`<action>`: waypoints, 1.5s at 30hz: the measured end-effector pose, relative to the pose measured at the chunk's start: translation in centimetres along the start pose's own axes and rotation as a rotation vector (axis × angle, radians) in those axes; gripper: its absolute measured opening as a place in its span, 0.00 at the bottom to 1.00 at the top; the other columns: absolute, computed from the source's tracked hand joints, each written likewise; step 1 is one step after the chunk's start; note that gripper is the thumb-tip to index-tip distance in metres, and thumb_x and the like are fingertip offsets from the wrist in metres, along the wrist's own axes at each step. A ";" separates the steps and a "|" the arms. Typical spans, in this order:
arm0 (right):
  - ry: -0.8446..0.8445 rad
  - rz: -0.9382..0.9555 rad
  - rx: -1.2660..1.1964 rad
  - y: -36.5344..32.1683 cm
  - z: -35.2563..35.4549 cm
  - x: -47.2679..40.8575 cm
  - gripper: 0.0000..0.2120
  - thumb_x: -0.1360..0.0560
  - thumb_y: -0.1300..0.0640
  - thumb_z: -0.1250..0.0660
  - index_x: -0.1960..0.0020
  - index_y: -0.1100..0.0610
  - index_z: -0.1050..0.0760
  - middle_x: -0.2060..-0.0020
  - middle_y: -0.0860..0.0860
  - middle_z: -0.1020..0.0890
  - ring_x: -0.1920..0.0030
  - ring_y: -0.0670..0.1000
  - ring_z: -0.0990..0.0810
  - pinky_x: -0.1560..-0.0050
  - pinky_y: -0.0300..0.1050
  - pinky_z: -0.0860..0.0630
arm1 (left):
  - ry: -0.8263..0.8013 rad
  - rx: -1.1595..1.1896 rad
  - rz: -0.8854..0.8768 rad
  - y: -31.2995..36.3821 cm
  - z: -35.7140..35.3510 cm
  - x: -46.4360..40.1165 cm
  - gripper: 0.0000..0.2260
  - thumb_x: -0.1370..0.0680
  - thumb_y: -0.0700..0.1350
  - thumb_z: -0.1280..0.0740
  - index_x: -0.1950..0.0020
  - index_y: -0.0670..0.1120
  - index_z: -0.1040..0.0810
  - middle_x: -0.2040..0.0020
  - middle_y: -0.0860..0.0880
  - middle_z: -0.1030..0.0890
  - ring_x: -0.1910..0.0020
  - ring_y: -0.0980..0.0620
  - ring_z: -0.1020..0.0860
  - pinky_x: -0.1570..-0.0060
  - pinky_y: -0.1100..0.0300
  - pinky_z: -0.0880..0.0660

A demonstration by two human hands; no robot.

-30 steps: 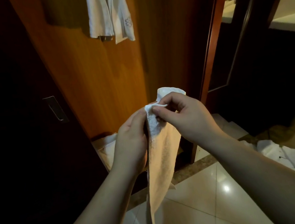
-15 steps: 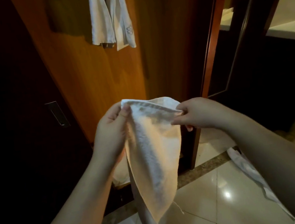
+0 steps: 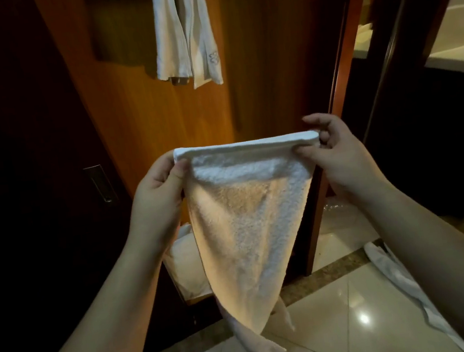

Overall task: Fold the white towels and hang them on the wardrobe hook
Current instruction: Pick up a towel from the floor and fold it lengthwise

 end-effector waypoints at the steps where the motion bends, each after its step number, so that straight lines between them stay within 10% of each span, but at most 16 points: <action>1: 0.028 -0.009 -0.015 0.2 0.1 -0.2 0.13 0.23 0.59 0.29 0.46 0.42 0.23 0.50 0.46 0.18 0.52 0.42 0.18 0.53 0.37 0.23 | 0.003 -0.005 -0.011 0.1 -0.1 0.1 0.08 0.19 0.50 0.36 0.47 0.53 0.18 0.52 0.54 0.16 0.51 0.56 0.18 0.53 0.63 0.22; 16: 0.282 0.231 0.206 -1.8 -0.5 1.7 0.12 0.18 0.56 0.36 0.50 0.37 0.27 0.59 0.28 0.21 0.56 0.32 0.23 0.58 0.26 0.30 | 0.243 -0.352 -0.203 1.6 0.1 1.4 0.08 0.15 0.51 0.41 0.47 0.54 0.22 0.58 0.61 0.21 0.58 0.62 0.23 0.61 0.66 0.28; 27: 0.247 0.271 0.139 -4.2 -0.7 1.6 0.07 0.19 0.50 0.35 0.55 0.41 0.24 0.66 0.38 0.21 0.66 0.37 0.25 0.66 0.36 0.28 | 0.184 -0.270 -0.210 2.9 0.4 0.8 0.06 0.16 0.53 0.40 0.47 0.57 0.24 0.57 0.65 0.21 0.56 0.66 0.23 0.57 0.68 0.29; 32: 0.442 0.444 0.076 -6.9 1.6 2.4 0.08 0.18 0.47 0.36 0.54 0.48 0.23 0.66 0.47 0.26 0.64 0.40 0.28 0.66 0.42 0.31 | 0.196 -0.402 -0.564 8.5 -0.4 1.3 0.11 0.15 0.41 0.42 0.47 0.59 0.30 0.55 0.60 0.25 0.55 0.70 0.26 0.54 0.74 0.32; 40: 0.309 0.062 0.223 0.2 -0.4 2.2 0.10 0.18 0.45 0.38 0.57 0.40 0.25 0.66 0.43 0.22 0.68 0.34 0.25 0.68 0.29 0.32 | 0.070 -0.488 -0.220 1.2 0.1 0.3 0.07 0.15 0.48 0.41 0.46 0.52 0.23 0.55 0.58 0.21 0.57 0.66 0.24 0.59 0.68 0.29; 45: -0.043 -0.060 -0.035 2.9 -1.7 0.4 0.28 0.34 0.27 0.30 0.44 0.45 0.21 0.49 0.49 0.14 0.49 0.49 0.15 0.49 0.52 0.18 | 0.087 -0.287 -0.084 0.1 0.7 -0.3 0.08 0.16 0.51 0.40 0.49 0.57 0.22 0.57 0.63 0.19 0.56 0.64 0.22 0.58 0.66 0.26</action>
Point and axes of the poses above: each hand's wrist, its own x-axis away from the middle knuckle, its own z-axis out of the back of the hand, y = z × x, the point moved 8 cm from there along -x, towards the middle knuckle
